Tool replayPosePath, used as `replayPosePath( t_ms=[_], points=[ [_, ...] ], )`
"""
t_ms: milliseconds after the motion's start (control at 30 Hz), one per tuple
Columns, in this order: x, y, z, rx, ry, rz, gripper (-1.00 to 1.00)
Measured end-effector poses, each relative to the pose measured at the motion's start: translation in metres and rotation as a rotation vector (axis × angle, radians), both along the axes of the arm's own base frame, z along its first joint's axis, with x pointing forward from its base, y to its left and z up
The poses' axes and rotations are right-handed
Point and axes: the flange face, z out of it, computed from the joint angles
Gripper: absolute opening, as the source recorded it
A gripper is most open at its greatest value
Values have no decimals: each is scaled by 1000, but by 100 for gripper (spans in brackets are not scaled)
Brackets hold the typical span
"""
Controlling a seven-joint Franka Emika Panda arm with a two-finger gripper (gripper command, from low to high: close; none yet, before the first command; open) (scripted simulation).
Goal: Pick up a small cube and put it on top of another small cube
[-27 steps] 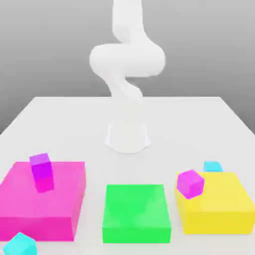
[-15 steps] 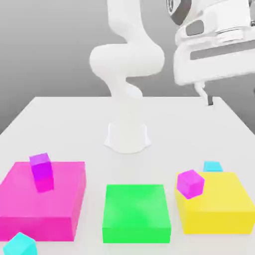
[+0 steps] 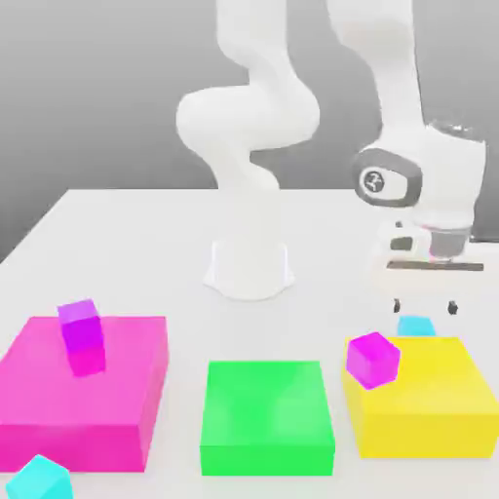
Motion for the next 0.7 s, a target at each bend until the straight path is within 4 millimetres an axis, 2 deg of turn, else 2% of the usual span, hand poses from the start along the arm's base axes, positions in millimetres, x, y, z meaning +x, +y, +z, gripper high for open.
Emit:
replayPosePath(
  t_ms=[67, 100, 333, 567, 633, 667, 700],
  points=[
    [-1, -1, -18, 0, 2, 0, 0],
    [-2, -1, -26, 0, 2, 0, -100],
    [-2, -2, -28, 1, 1, 0, -100],
    [-4, 1, 26, -2, -2, 10, -100],
    [8, 6, 44, 22, -11, 15, -100],
    [25, 0, 52, 33, -16, -9, -100],
    [51, -16, 60, 43, -23, -60, -100]
  ],
)
